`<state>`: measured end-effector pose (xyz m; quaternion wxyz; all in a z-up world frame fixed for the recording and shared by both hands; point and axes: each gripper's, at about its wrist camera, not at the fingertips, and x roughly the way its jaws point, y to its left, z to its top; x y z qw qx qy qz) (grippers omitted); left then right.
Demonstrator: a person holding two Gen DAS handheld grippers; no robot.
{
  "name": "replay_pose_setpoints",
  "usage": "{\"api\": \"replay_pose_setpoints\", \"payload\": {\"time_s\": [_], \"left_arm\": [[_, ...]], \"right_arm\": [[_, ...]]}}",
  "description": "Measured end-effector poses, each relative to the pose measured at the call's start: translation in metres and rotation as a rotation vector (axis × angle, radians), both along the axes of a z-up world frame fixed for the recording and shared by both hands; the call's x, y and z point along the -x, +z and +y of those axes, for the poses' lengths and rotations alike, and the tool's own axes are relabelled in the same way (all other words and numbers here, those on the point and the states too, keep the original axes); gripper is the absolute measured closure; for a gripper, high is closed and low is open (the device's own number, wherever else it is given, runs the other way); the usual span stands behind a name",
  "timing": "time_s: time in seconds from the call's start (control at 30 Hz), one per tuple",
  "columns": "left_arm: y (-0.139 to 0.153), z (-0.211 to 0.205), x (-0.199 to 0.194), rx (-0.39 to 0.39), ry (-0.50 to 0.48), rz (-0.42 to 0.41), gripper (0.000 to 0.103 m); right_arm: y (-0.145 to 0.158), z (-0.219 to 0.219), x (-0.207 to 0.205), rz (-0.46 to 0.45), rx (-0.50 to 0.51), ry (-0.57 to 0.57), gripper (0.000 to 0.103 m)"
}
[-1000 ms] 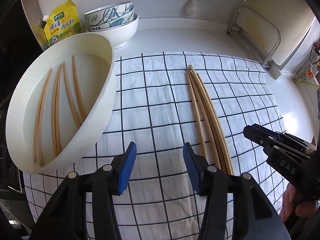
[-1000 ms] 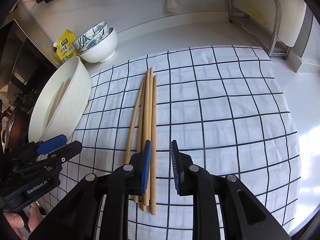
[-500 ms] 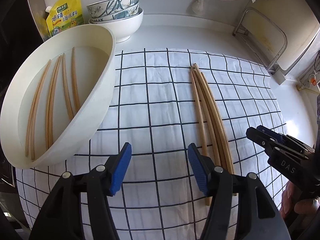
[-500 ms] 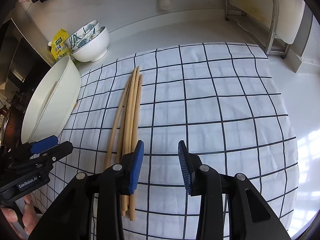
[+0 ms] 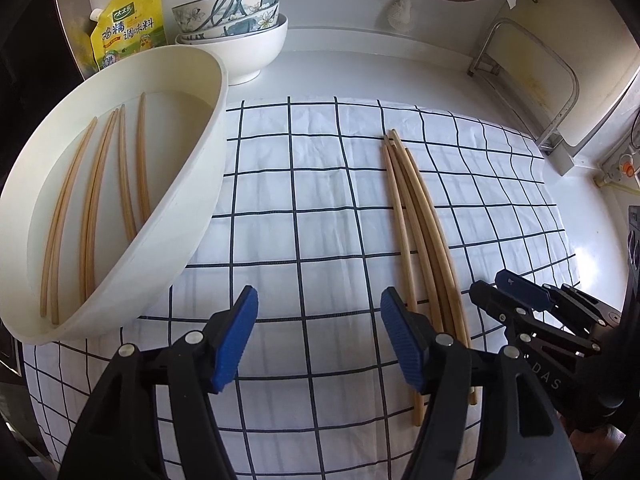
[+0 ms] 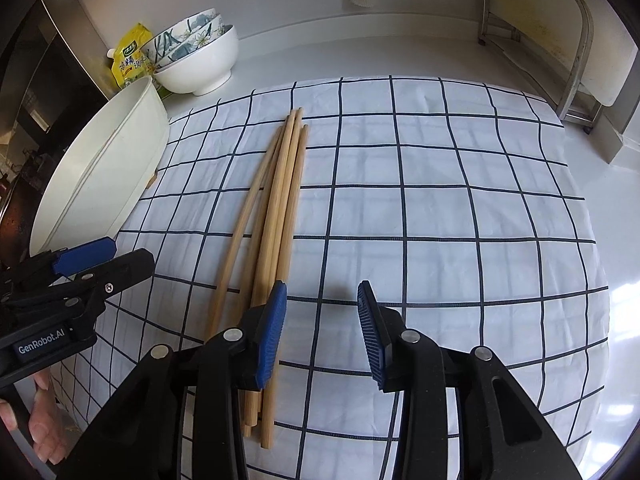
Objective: Organize utensils
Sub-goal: 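Lower the left tool onto one chopstick and close it while the right tool grasps another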
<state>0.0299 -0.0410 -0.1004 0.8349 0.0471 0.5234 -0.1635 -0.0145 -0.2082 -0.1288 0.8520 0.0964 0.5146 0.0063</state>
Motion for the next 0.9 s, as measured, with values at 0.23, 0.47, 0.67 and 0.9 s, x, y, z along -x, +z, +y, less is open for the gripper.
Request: {"api": "replay_pose_setpoints", "payload": {"time_s": [0.23, 0.47, 0.67, 0.9], "left_arm": [[-0.002, 0.003, 0.001, -0.002, 0.011, 0.006, 0.04], [-0.003, 0.005, 0.001, 0.0, 0.015, 0.009, 0.04], [-0.004, 0.005, 0.001, -0.001, 0.013, 0.008, 0.04], [-0.003, -0.004, 0.001, -0.002, -0.007, -0.001, 0.04]], "right_arm": [[-0.004, 0.005, -0.001, 0.013, 0.017, 0.009, 0.068], [-0.005, 0.015, -0.002, 0.024, 0.054, 0.037, 0.067], [-0.006, 0.016, -0.002, 0.023, 0.082, 0.032, 0.068], [-0.005, 0.005, 0.0, 0.023, 0.099, 0.002, 0.068]]}}
